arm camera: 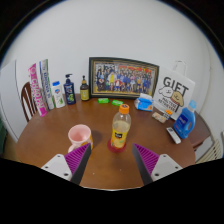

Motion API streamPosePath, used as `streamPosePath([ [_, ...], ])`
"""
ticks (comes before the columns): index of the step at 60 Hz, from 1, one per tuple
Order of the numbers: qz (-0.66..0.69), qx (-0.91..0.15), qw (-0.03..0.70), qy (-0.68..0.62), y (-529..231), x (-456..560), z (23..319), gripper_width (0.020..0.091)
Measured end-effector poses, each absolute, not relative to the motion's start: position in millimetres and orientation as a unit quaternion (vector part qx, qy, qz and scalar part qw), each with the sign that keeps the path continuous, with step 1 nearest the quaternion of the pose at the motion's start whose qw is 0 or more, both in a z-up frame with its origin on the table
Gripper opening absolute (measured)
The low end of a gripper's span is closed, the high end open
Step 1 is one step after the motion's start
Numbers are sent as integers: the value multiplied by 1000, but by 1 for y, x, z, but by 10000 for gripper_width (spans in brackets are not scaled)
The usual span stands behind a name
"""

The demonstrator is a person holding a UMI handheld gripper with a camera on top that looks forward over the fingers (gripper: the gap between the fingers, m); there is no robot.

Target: Pour water

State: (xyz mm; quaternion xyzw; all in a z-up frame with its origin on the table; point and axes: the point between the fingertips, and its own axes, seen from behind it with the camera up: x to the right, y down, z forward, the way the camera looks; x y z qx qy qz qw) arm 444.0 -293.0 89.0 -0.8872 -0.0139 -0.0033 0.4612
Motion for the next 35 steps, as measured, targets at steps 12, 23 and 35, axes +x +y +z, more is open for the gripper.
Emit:
streamPosePath([
  [12, -22, -891, 454, 16, -355, 419, 121, 854],
  [23, -36, -892, 450, 20, -382, 412, 131, 854],
  [35, -22, -893, 449, 21, -389, 404, 135, 850],
])
